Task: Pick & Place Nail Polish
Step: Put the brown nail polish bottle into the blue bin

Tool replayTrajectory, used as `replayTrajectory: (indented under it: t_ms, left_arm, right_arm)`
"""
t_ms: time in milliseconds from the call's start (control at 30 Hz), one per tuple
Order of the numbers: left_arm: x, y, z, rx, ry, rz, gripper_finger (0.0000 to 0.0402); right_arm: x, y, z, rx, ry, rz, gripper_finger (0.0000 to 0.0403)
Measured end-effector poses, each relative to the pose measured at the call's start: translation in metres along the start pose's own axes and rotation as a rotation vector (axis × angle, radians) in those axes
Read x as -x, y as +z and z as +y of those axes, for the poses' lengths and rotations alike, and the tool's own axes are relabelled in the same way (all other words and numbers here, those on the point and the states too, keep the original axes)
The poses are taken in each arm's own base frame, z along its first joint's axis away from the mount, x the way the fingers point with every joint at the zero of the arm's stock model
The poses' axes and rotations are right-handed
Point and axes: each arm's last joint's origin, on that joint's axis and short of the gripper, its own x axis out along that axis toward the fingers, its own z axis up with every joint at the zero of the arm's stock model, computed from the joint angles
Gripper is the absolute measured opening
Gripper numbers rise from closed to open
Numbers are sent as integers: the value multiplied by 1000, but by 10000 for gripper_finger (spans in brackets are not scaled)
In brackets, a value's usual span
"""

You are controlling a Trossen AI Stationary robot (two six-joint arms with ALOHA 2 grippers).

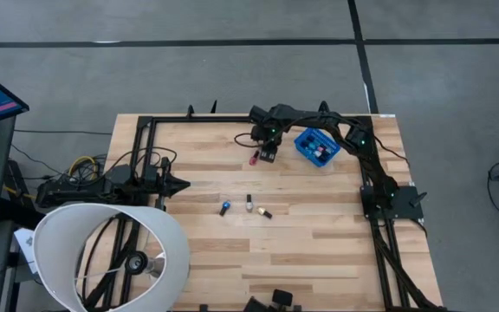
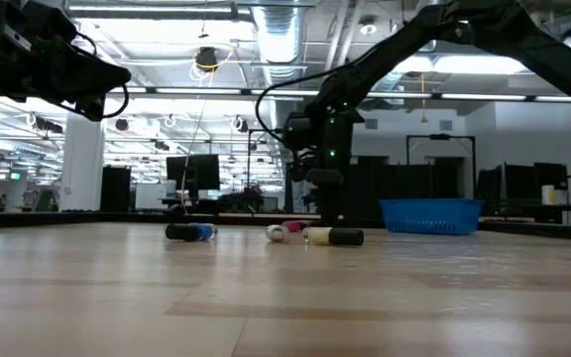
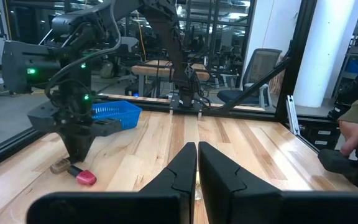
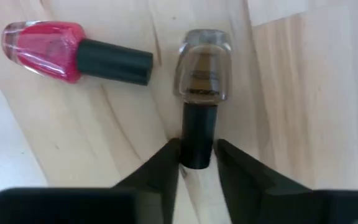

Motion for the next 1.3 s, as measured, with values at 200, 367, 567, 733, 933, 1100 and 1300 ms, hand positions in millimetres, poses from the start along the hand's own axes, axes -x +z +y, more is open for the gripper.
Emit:
replayTrajectory:
  t_ms: [200, 367, 567, 733, 933, 1100, 1300]
  left_arm:
    - [0, 0, 0, 0, 0, 0, 11]
    - [0, 0, 0, 0, 0, 0, 11]
    - [0, 0, 0, 0, 0, 0, 11]
    - [0, 0, 0, 0, 0, 0, 11]
    - [0, 0, 0, 0, 0, 0, 11]
    - [0, 0, 0, 0, 0, 0, 11]
    - [0, 0, 0, 0, 0, 0, 11]
  right_arm:
    - [0, 0, 0, 0, 1, 1, 50]
    - [0, 0, 0, -1, 1, 4, 62]
    - [3, -4, 2, -2, 8, 28, 53]
    - [12, -5, 2, -12, 7, 18, 51]
    - [27, -8, -1, -26, 5, 5, 58]
    - [59, -14, -3, -34, -7, -42, 57]
    - [116, -33, -11, -90, -34, -127, 57]
